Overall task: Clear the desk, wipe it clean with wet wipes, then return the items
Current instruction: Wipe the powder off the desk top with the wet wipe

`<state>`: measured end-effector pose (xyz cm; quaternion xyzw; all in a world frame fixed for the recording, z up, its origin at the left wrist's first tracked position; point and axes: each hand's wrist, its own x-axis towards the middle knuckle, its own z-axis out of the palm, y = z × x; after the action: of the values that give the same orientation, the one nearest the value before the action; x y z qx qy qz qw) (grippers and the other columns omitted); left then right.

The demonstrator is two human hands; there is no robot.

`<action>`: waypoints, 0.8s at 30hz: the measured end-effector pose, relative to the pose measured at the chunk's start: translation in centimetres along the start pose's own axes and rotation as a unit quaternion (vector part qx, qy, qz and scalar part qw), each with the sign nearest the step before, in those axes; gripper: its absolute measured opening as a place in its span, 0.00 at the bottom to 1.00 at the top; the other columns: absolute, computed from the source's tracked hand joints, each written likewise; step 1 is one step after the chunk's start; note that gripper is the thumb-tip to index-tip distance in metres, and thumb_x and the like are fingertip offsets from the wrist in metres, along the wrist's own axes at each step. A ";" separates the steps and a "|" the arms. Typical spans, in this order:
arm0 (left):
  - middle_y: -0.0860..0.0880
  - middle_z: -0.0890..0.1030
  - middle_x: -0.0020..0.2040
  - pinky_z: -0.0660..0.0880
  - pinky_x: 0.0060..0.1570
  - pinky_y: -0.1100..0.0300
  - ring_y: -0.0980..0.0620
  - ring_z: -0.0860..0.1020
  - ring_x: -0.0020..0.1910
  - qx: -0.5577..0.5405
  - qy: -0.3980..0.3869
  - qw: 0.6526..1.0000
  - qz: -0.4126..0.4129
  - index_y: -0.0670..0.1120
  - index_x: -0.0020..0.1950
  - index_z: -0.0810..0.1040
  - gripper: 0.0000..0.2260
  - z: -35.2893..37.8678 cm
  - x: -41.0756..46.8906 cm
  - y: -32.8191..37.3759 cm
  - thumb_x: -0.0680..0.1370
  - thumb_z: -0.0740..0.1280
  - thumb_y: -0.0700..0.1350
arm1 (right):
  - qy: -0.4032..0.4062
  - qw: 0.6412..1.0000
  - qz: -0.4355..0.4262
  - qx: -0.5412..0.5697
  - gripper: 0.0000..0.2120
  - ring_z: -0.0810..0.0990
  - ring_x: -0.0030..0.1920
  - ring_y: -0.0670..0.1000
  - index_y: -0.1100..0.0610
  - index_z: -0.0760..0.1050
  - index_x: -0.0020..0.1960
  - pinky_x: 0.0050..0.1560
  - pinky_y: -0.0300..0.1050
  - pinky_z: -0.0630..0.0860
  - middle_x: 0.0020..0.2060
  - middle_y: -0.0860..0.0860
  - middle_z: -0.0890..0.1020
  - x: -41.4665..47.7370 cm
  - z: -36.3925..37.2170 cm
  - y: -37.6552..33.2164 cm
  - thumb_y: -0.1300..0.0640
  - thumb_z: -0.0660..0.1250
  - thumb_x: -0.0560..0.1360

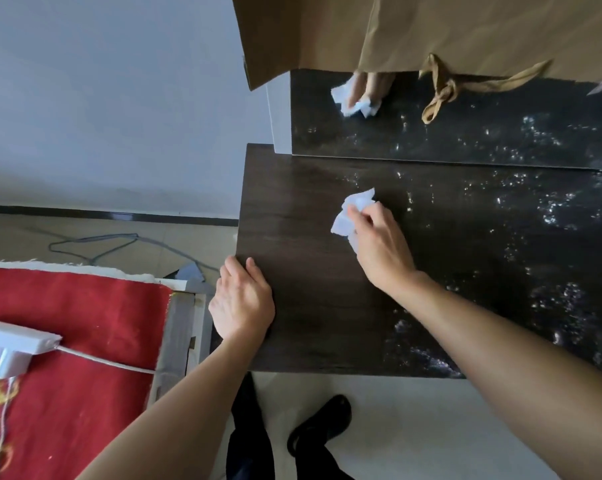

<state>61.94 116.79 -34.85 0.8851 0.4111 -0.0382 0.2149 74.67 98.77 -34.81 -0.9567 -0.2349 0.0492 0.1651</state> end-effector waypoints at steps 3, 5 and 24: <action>0.43 0.77 0.53 0.62 0.42 0.52 0.39 0.76 0.52 0.003 0.006 1.000 0.004 0.43 0.53 0.67 0.15 0.1 0.0 -0.1 0.82 0.48 0.53 | 0.080 0.982 0.164 -0.045 0.19 0.70 0.56 0.64 0.61 0.68 0.66 0.53 0.54 0.71 0.57 0.63 0.71 4.8 -0.7 3.3 0.62 0.61 0.75; 0.43 0.77 0.53 0.62 0.41 0.53 0.40 0.76 0.52 0.005 0.011 1.000 0.008 0.43 0.54 0.67 0.15 0.2 0.1 -0.1 0.82 0.48 0.52 | 0.101 0.959 0.259 -0.052 0.19 0.70 0.57 0.62 0.63 0.69 0.65 0.55 0.54 0.70 0.58 0.62 0.70 7.7 -0.2 2.5 0.62 0.63 0.75; 0.45 0.77 0.52 0.63 0.41 0.53 0.43 0.76 0.52 0.001 0.006 1.000 0.012 0.44 0.54 0.67 0.15 0.2 0.2 -0.3 0.82 0.48 0.52 | 0.016 0.998 -0.058 0.025 0.28 0.70 0.55 0.57 0.54 0.65 0.70 0.53 0.48 0.70 0.56 0.57 0.71 9.3 3.6 -9.9 0.64 0.67 0.72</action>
<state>61.88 117.06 -35.19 0.8905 0.4015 -0.0302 0.2119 77.98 112.38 -34.97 -0.9376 -0.2861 0.0305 0.1953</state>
